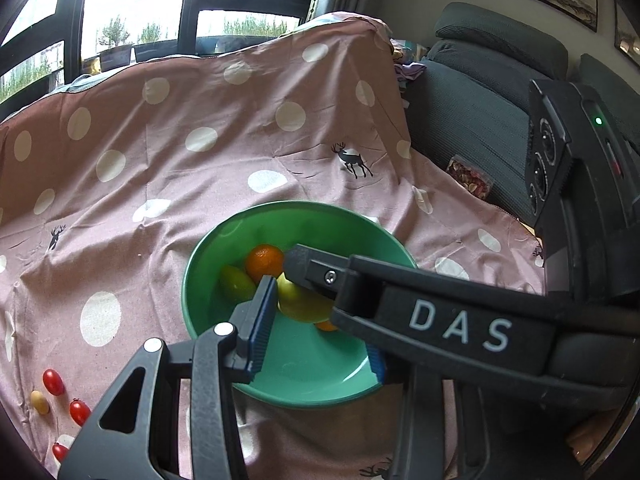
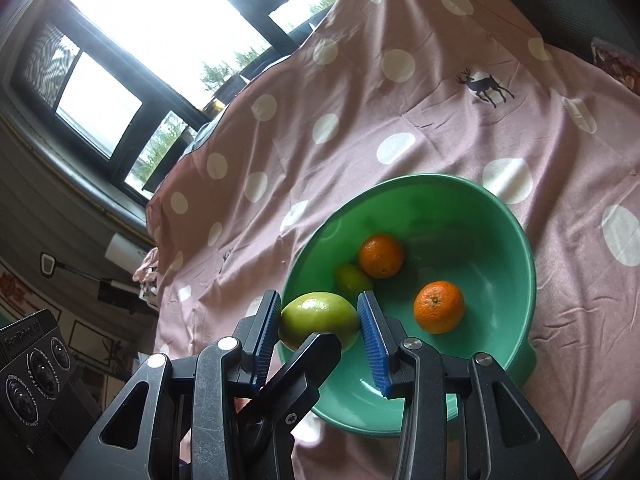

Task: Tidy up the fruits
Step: 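Lift the yellow-green fruit with the right gripper and carry it over the bowl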

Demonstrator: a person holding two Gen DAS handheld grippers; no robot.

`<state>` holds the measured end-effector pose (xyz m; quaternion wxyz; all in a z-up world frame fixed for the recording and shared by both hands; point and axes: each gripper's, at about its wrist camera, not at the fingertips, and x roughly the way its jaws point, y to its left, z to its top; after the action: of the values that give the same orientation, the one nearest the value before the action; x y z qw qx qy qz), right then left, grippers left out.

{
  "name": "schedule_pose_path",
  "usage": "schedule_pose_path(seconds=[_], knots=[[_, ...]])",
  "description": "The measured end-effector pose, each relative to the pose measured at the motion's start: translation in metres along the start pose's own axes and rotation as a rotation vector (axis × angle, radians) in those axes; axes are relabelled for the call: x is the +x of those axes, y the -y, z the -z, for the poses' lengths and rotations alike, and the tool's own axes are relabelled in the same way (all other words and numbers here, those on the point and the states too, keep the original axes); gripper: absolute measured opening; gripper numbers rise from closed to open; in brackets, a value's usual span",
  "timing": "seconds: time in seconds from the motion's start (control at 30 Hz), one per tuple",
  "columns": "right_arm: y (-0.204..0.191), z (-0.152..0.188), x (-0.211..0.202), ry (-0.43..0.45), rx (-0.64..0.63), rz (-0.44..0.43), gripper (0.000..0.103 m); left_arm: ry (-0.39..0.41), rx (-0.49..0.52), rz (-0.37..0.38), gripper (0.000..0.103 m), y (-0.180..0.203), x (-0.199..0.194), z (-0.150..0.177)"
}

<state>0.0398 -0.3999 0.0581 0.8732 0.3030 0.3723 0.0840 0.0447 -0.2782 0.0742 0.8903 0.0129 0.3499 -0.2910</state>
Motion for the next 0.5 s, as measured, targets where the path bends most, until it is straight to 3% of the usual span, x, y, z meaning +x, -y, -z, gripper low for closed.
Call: schedule_pose_path(seconds=[0.5], knots=[[0.025, -0.004, 0.013, -0.042, 0.071, 0.026, 0.044, -0.054, -0.02, 0.023, 0.038, 0.001, 0.026, 0.004]])
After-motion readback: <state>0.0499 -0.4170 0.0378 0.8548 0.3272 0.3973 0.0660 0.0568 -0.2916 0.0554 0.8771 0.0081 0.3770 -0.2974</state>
